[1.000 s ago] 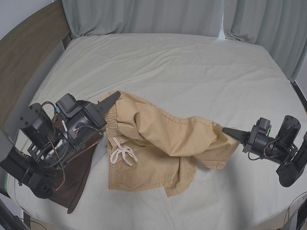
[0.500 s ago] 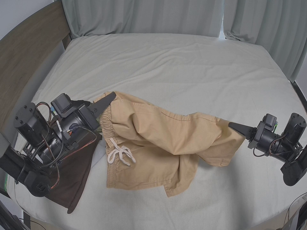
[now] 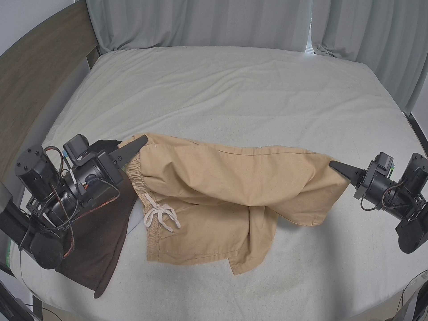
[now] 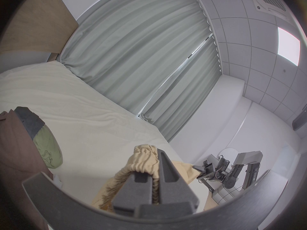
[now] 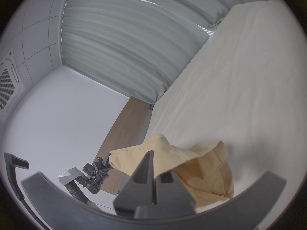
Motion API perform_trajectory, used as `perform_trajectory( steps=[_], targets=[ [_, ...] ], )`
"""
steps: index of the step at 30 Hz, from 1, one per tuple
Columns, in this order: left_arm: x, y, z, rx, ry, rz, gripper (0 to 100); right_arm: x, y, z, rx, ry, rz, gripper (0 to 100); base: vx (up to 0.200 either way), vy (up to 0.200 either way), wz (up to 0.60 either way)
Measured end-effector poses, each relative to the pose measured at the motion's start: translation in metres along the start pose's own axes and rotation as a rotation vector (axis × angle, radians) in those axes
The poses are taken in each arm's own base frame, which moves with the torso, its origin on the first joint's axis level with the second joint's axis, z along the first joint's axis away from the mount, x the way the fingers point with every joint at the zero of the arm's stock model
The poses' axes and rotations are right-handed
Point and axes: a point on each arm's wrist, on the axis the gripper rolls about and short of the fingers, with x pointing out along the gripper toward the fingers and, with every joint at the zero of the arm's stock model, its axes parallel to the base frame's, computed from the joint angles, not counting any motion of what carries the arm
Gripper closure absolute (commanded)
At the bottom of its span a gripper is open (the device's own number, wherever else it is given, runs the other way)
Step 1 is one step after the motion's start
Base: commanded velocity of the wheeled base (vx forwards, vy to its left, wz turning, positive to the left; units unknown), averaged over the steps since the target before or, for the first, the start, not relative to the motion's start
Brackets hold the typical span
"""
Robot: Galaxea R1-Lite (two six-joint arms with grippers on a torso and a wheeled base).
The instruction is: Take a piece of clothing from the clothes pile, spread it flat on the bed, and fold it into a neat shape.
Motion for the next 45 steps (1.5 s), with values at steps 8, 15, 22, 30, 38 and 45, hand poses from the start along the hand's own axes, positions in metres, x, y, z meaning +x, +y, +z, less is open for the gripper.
perform_trajectory(
  steps=[8, 15, 22, 30, 38, 45],
  targets=[
    [-0.003, 0.005, 0.002, 0.002, -0.007, 0.02, 100, -0.002, -0.002, 0.005, -0.008, -0.02, -0.008, 100, 0.0, 0.0, 0.0],
    [-0.004, 0.009, 0.004, 0.003, -0.012, 0.033, 100, -0.003, -0.003, 0.008, -0.014, -0.031, -0.009, 100, 0.0, 0.0, 0.0],
    [-0.006, 0.016, 0.004, 0.001, -0.003, 0.044, 100, -0.006, -0.003, 0.012, -0.022, -0.045, -0.012, 100, 0.0, 0.0, 0.0],
    [-0.006, 0.021, 0.003, -0.002, 0.002, 0.059, 100, -0.007, -0.004, 0.014, -0.023, -0.046, -0.014, 100, 0.0, 0.0, 0.0],
    [-0.006, 0.026, 0.004, -0.001, -0.003, 0.07, 100, -0.007, -0.004, 0.014, -0.023, -0.046, -0.013, 100, 0.0, 0.0, 0.0],
    [-0.006, 0.028, 0.004, -0.001, -0.002, 0.076, 100, -0.008, -0.003, 0.014, -0.025, -0.047, -0.012, 100, 0.0, 0.0, 0.0]
  ],
)
